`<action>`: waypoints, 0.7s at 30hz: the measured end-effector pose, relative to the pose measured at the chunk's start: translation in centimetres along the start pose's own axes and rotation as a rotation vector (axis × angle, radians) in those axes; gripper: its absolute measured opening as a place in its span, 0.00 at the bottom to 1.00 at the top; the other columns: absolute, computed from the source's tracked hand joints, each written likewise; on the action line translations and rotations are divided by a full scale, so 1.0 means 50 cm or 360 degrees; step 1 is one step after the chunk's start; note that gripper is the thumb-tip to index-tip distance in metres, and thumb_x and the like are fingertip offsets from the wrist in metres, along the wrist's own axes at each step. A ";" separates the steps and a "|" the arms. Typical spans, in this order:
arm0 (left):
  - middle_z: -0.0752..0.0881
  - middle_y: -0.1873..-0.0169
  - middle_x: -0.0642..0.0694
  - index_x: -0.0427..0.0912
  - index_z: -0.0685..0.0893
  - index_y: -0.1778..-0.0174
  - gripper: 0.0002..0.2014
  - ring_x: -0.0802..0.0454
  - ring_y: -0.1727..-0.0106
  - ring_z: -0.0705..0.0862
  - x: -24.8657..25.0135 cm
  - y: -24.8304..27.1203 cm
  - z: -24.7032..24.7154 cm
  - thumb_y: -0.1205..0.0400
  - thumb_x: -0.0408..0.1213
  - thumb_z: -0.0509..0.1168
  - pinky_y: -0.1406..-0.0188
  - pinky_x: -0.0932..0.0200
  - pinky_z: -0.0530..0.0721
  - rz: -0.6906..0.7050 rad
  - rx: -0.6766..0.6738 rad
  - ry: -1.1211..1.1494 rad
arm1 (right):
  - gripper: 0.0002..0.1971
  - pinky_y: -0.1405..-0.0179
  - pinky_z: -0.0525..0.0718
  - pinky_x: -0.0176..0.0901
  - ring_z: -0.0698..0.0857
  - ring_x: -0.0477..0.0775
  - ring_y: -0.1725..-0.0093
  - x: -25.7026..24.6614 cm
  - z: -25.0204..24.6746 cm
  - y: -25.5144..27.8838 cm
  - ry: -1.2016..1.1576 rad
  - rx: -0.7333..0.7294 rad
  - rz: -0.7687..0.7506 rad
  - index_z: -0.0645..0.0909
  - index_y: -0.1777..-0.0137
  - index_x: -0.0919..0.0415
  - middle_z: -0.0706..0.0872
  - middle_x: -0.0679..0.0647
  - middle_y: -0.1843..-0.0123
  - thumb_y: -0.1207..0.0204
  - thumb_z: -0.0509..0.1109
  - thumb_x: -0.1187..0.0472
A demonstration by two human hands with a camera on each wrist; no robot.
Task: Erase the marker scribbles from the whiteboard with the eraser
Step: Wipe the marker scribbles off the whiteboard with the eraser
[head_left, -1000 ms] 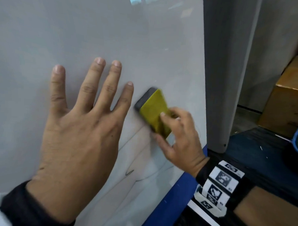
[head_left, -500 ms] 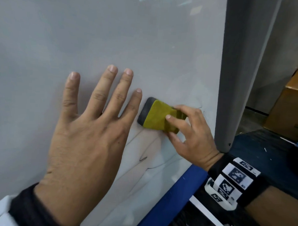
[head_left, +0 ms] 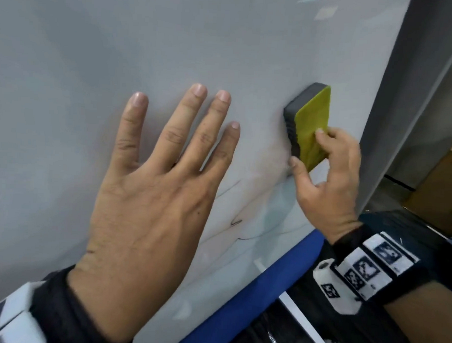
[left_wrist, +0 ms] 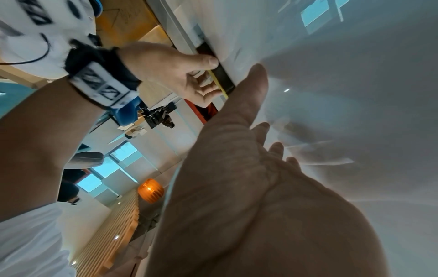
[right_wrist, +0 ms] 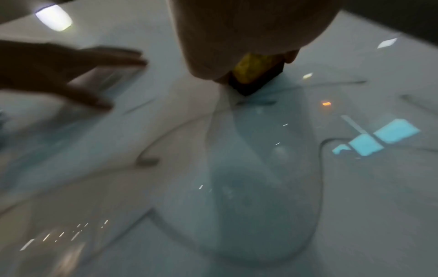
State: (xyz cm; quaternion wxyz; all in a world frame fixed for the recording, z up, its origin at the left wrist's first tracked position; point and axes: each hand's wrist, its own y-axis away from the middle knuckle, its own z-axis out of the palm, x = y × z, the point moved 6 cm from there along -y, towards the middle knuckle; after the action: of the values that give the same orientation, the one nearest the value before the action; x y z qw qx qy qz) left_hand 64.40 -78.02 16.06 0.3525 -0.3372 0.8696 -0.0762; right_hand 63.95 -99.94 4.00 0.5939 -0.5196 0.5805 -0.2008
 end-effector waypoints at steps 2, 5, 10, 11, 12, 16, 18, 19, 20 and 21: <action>0.53 0.14 0.39 0.40 0.62 0.15 0.42 0.39 0.13 0.49 0.004 0.005 0.000 0.26 0.34 0.70 0.19 0.30 0.39 -0.0035 0.0021 0.0018 | 0.25 0.39 0.80 0.51 0.79 0.69 0.40 -0.051 0.027 0.046 -0.0032 -0.0118 -0.0205 0.73 0.31 0.59 0.75 0.66 0.33 0.26 0.78 0.63; 0.53 0.14 0.39 0.40 0.62 0.15 0.42 0.39 0.13 0.48 0.009 0.006 0.001 0.27 0.33 0.71 0.19 0.30 0.38 -0.0066 0.0021 -0.0013 | 0.24 0.44 0.82 0.56 0.81 0.70 0.44 -0.104 0.050 0.092 -0.0023 -0.0365 -0.0666 0.74 0.32 0.57 0.75 0.65 0.34 0.26 0.78 0.64; 0.50 0.13 0.41 0.42 0.58 0.14 0.47 0.40 0.13 0.47 0.007 0.025 0.013 0.29 0.28 0.74 0.19 0.30 0.39 -0.0196 -0.0052 -0.0051 | 0.24 0.45 0.81 0.57 0.78 0.68 0.42 -0.034 0.014 0.003 -0.0001 -0.0257 -0.0526 0.74 0.32 0.56 0.72 0.62 0.33 0.26 0.77 0.62; 0.50 0.13 0.41 0.43 0.57 0.14 0.47 0.41 0.13 0.47 0.008 0.031 0.015 0.29 0.28 0.73 0.19 0.30 0.40 -0.0213 -0.0056 -0.0051 | 0.24 0.47 0.81 0.58 0.79 0.70 0.43 -0.032 0.014 0.005 -0.0027 -0.0208 -0.0458 0.74 0.32 0.56 0.72 0.62 0.33 0.26 0.78 0.62; 0.50 0.13 0.41 0.43 0.57 0.14 0.47 0.41 0.13 0.47 0.008 0.038 0.017 0.28 0.28 0.72 0.18 0.29 0.41 -0.0227 -0.0050 -0.0051 | 0.24 0.48 0.82 0.58 0.79 0.71 0.44 -0.038 0.018 0.015 -0.0068 -0.0171 -0.0407 0.75 0.32 0.56 0.71 0.62 0.33 0.26 0.78 0.61; 0.50 0.13 0.41 0.43 0.56 0.14 0.42 0.41 0.13 0.47 0.014 0.051 0.019 0.24 0.29 0.68 0.18 0.29 0.42 -0.0238 -0.0005 -0.0066 | 0.25 0.52 0.83 0.57 0.80 0.68 0.46 -0.093 0.055 0.088 -0.0116 -0.0316 -0.0604 0.75 0.33 0.55 0.73 0.63 0.35 0.28 0.79 0.63; 0.50 0.13 0.41 0.43 0.57 0.14 0.40 0.41 0.13 0.47 0.017 0.052 0.017 0.22 0.30 0.66 0.18 0.29 0.42 -0.0254 0.0019 -0.0065 | 0.24 0.50 0.83 0.58 0.79 0.67 0.44 -0.101 0.055 0.085 -0.0096 -0.0445 -0.0818 0.76 0.33 0.55 0.74 0.63 0.36 0.27 0.78 0.64; 0.50 0.13 0.41 0.43 0.57 0.14 0.40 0.41 0.13 0.47 0.017 0.052 0.016 0.22 0.30 0.66 0.18 0.29 0.43 -0.0267 0.0025 -0.0064 | 0.23 0.48 0.83 0.58 0.79 0.67 0.44 -0.097 0.050 0.071 -0.0081 -0.0478 -0.0904 0.77 0.33 0.55 0.74 0.63 0.35 0.27 0.78 0.64; 0.50 0.13 0.41 0.43 0.57 0.14 0.41 0.41 0.13 0.47 0.018 0.053 0.016 0.22 0.29 0.66 0.18 0.29 0.43 -0.0284 0.0028 -0.0064 | 0.22 0.47 0.82 0.58 0.79 0.68 0.43 -0.090 0.042 0.051 -0.0062 -0.0482 -0.0969 0.78 0.34 0.55 0.74 0.63 0.35 0.27 0.78 0.65; 0.50 0.13 0.41 0.43 0.57 0.14 0.41 0.41 0.13 0.47 0.019 0.052 0.016 0.23 0.29 0.67 0.18 0.28 0.43 -0.0299 0.0029 -0.0069 | 0.22 0.45 0.81 0.57 0.79 0.69 0.43 -0.081 0.033 0.028 -0.0041 -0.0459 -0.0981 0.78 0.34 0.55 0.74 0.63 0.35 0.27 0.78 0.65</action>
State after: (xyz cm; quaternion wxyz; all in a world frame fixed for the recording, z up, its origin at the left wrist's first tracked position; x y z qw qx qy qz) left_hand 63.06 -76.54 13.96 0.3655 -0.4156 0.8256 -0.1094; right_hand 63.92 -95.38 4.40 0.4328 -0.7518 0.4111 -0.2802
